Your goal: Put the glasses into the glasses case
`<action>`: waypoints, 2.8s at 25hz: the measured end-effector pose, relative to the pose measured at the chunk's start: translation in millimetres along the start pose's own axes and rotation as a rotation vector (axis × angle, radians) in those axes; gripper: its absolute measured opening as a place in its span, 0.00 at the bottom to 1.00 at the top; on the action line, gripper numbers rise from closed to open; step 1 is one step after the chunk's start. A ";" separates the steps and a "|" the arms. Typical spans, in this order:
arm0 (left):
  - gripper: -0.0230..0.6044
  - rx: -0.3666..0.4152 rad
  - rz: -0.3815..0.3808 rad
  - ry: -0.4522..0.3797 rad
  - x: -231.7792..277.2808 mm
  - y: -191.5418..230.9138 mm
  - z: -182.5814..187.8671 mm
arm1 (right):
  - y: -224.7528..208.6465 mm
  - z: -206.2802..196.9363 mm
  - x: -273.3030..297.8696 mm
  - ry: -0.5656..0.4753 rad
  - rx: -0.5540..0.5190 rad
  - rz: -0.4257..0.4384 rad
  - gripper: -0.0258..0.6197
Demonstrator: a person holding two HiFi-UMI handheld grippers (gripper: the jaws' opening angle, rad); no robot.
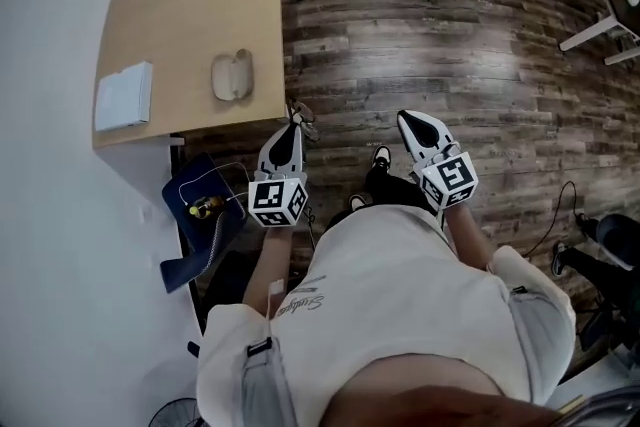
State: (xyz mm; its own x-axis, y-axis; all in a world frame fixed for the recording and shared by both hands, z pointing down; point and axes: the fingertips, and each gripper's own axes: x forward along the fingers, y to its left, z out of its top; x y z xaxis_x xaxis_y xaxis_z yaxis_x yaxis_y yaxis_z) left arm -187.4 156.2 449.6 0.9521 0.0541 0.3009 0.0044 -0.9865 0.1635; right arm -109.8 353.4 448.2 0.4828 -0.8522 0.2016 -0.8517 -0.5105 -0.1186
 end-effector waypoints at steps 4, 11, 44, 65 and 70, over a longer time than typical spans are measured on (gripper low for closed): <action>0.07 0.012 0.016 0.007 31.0 9.6 15.1 | -19.1 12.0 37.2 -0.013 -0.012 0.061 0.03; 0.07 -0.032 0.075 -0.019 86.9 12.4 29.4 | -78.1 5.4 67.1 -0.004 -0.024 0.101 0.03; 0.07 -0.113 0.051 -0.004 263.7 154.8 66.8 | -157.0 60.5 294.8 0.073 0.004 0.167 0.03; 0.07 -0.213 0.565 0.028 289.8 271.5 81.5 | -132.6 64.4 511.6 0.186 -0.191 0.769 0.03; 0.07 -0.239 0.747 0.046 269.6 286.1 76.9 | -119.6 61.8 555.9 0.202 -0.229 0.914 0.03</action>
State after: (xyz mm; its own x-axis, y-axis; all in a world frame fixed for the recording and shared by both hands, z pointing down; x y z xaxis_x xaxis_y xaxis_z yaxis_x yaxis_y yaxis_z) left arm 94.0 -123.3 505.3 0.6633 -0.5992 0.4483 -0.7028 -0.7045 0.0984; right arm 273.1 -66.4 514.3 -0.4127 -0.8628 0.2921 -0.9108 0.3936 -0.1243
